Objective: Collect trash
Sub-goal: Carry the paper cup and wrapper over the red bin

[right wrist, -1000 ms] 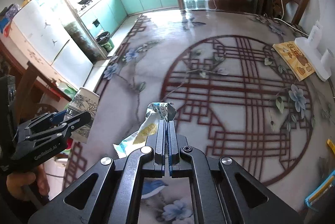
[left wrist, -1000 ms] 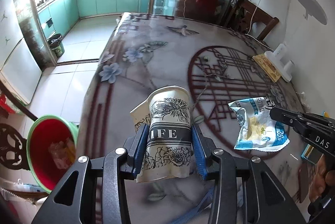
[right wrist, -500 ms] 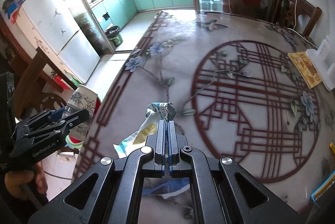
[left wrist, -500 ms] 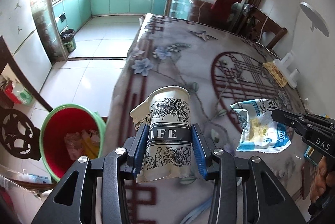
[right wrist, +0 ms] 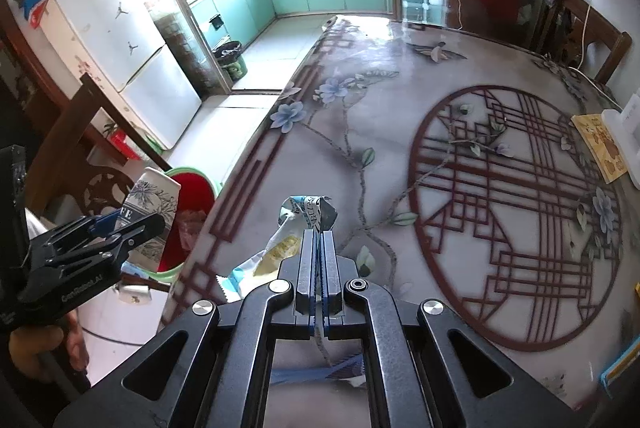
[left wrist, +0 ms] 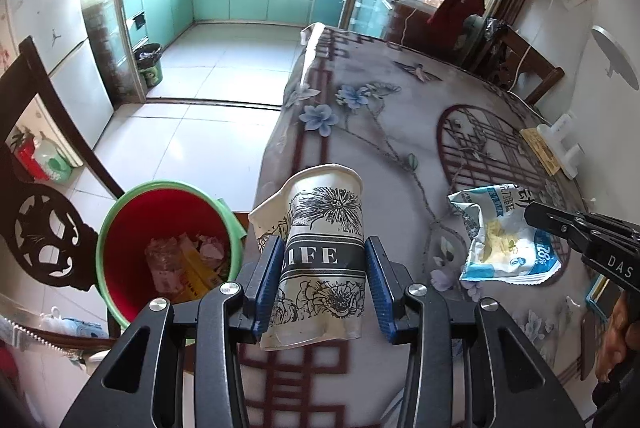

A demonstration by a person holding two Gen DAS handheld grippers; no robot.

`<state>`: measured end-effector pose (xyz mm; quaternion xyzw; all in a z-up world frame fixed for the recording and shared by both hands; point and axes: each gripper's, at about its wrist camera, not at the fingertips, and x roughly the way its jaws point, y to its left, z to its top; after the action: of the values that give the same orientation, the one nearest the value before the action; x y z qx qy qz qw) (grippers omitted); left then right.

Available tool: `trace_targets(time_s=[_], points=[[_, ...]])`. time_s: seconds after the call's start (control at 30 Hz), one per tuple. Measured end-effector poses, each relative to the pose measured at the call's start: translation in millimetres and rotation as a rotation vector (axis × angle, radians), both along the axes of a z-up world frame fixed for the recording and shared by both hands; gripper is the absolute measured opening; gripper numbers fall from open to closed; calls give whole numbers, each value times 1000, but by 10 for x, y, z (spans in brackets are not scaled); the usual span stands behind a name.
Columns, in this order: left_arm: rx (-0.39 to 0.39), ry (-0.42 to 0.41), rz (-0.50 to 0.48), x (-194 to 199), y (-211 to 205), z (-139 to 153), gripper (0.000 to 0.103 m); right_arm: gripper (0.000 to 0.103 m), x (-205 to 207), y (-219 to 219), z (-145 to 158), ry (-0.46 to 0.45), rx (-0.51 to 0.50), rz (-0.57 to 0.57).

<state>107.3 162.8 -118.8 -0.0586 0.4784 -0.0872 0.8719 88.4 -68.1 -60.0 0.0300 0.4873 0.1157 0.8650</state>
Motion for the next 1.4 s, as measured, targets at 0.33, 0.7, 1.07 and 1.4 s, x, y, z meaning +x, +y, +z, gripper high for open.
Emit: trace_targets(time_s=[0.33, 0.7, 1.07, 1.4], points=[[8, 4, 82, -36, 391, -52, 39, 2, 54, 241, 17, -11, -4, 28], [2, 17, 115, -50, 642, -145, 39, 2, 98, 438, -13, 0, -12, 47], [-3, 31, 148, -29, 820, -238, 39, 2, 166, 563, -20, 0, -14, 55], [0, 47, 198, 4, 1018, -325, 39, 2, 239, 681, 15, -11, -7, 65]])
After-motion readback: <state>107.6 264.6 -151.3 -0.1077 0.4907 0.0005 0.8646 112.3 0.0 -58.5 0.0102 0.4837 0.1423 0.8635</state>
